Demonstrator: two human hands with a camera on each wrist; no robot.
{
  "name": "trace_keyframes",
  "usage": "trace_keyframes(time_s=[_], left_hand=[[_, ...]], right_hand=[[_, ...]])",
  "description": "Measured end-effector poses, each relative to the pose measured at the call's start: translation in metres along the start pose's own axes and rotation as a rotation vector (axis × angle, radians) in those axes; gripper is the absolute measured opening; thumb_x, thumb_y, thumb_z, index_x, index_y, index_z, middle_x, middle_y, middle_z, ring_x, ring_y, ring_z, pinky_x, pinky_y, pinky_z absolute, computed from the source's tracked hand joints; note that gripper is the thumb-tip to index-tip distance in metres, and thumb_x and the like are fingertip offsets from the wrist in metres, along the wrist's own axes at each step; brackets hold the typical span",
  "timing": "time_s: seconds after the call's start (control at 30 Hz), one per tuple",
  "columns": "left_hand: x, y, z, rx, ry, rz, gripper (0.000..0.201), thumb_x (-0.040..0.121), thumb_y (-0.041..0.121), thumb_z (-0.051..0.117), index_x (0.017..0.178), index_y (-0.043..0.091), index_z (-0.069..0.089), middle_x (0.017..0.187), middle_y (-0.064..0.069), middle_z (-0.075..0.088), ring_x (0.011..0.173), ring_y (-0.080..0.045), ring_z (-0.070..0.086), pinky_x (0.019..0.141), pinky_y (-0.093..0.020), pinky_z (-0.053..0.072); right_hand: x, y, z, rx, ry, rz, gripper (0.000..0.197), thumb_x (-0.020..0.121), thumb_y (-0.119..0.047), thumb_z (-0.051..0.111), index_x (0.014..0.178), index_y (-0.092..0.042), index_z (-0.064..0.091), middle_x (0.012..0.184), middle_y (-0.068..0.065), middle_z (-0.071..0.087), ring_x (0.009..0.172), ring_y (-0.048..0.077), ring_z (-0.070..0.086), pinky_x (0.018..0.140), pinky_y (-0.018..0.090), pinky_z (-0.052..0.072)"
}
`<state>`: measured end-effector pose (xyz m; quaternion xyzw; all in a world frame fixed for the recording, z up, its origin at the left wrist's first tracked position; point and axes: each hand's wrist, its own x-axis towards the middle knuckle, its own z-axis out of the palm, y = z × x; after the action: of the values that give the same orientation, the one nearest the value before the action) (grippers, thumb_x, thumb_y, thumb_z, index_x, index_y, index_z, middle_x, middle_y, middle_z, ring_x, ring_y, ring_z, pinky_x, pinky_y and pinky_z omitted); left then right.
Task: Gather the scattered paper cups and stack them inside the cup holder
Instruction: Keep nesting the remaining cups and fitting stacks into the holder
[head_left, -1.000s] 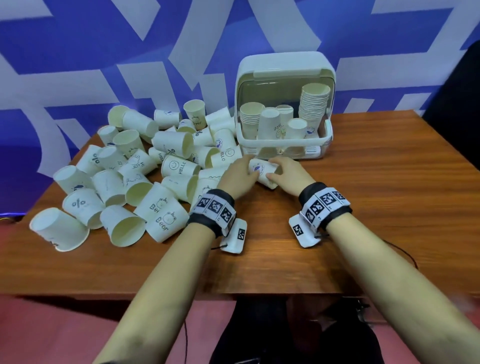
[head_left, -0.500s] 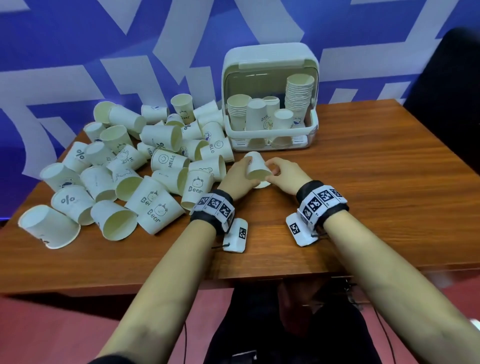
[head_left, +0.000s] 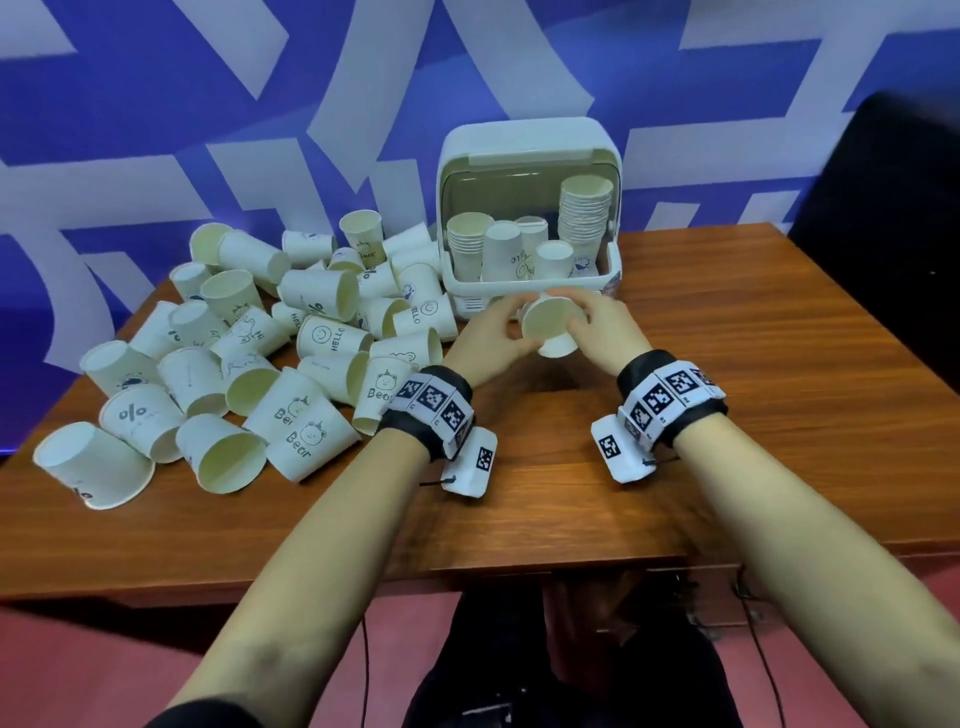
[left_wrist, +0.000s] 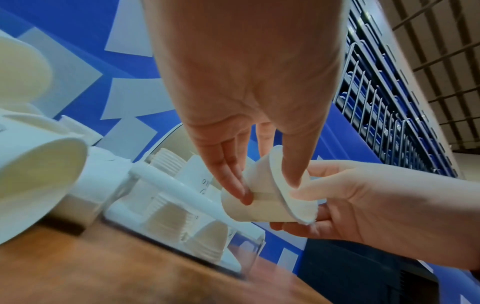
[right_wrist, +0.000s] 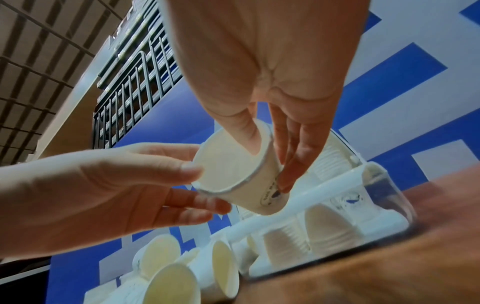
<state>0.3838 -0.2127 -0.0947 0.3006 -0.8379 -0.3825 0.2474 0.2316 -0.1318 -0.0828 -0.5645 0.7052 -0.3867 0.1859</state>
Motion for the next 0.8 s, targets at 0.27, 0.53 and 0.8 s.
trace_keyframes(time_s=[0.27,0.53,0.8], left_hand=[[0.052,0.032,-0.016,0.021,-0.003,0.138,0.067,0.082,0.008,0.070,0.142,0.018,0.041,0.140,-0.002,0.048,0.116,-0.012,0.051,0.093,-0.013,0.039],[0.112,0.049,-0.018,0.001,0.016,0.204,0.065,0.080,-0.001,0.065,0.139,0.014,0.043,0.129,-0.001,0.056,0.108,-0.014,0.057,0.095,-0.025,0.048],[0.157,0.034,-0.009,0.100,0.028,0.233,0.061,0.083,0.023,0.064,0.140,0.021,0.043,0.138,0.002,0.053,0.121,-0.020,0.054,0.101,-0.045,0.045]], right_hand=[[0.029,-0.007,-0.045,0.049,0.194,-0.090,0.043,0.092,-0.003,0.042,0.132,-0.015,0.055,0.132,0.003,0.057,0.122,0.014,0.050,0.104,0.025,0.038],[0.066,0.005,-0.073,0.027,0.284,-0.115,0.039,0.099,-0.013,0.042,0.136,-0.021,0.052,0.131,-0.001,0.058,0.117,0.007,0.052,0.089,0.007,0.033],[0.106,0.027,-0.082,0.059,0.275,-0.091,0.041,0.100,-0.010,0.038,0.136,-0.026,0.050,0.125,-0.002,0.060,0.106,0.000,0.051,0.080,-0.005,0.034]])
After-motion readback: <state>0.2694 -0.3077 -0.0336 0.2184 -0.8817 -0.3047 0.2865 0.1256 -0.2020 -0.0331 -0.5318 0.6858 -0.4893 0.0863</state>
